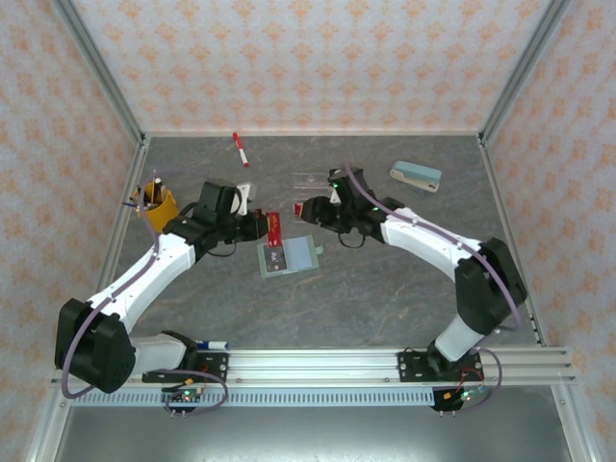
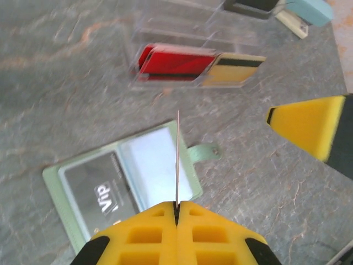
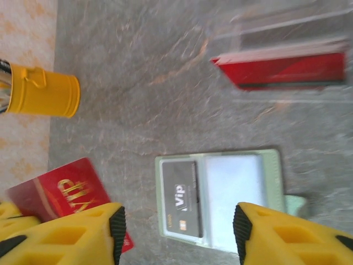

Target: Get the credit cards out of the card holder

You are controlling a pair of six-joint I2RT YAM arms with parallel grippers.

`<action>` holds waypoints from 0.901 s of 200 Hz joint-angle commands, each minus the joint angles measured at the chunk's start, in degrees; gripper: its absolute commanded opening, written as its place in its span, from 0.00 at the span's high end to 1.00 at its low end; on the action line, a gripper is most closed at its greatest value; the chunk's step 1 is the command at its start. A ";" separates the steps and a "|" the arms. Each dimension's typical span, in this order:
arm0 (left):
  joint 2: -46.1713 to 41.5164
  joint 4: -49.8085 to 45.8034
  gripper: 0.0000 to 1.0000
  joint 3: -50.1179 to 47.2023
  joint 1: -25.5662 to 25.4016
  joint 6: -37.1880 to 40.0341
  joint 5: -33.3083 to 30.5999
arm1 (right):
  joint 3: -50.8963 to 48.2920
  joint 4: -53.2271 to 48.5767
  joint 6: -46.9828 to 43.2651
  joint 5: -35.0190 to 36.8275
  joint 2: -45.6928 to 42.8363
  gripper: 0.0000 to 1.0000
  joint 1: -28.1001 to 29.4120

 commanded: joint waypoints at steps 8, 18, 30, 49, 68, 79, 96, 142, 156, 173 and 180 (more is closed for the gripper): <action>5.72 -2.58 1.00 8.98 -2.17 10.33 -4.94 | -4.21 -1.29 -1.52 1.90 -4.32 0.38 -5.08; 8.30 -3.95 1.00 12.83 -2.83 13.45 -5.60 | -5.16 -2.49 -2.13 2.43 -5.81 0.34 -6.75; 11.38 -5.50 1.00 17.23 -3.57 17.69 -6.80 | -6.81 -2.74 -2.81 1.89 -7.66 0.29 -8.77; 15.79 -5.83 1.00 22.42 -3.87 23.68 -6.80 | -9.07 -2.91 -3.93 0.71 -9.98 0.24 -11.70; 19.04 -5.57 1.00 25.93 -4.54 31.25 -5.41 | -10.24 -3.70 -5.43 0.03 -11.36 0.20 -14.01; 20.36 -5.48 1.00 27.48 -5.29 35.57 -5.83 | -10.61 -3.94 -5.91 -0.71 -11.61 0.19 -15.10; 21.51 -4.30 1.00 28.26 -6.07 42.11 -4.68 | -10.63 -5.11 -6.77 -1.50 -11.78 0.19 -16.75; 26.77 -9.29 1.00 34.54 -8.36 60.92 -8.67 | -11.07 -6.86 -7.77 -2.51 -12.49 0.19 -20.28; 29.43 -11.26 1.00 37.21 -9.00 63.92 -11.33 | -10.62 -7.62 -8.64 -2.28 -12.61 0.18 -20.56; 32.56 -14.21 1.00 39.33 -10.07 68.13 -14.32 | -10.28 -8.62 -9.56 -0.69 -12.63 0.12 -20.57; 33.67 -15.05 1.00 40.31 -10.56 69.63 -15.35 | -10.36 -8.54 -9.77 -0.66 -12.62 0.10 -20.55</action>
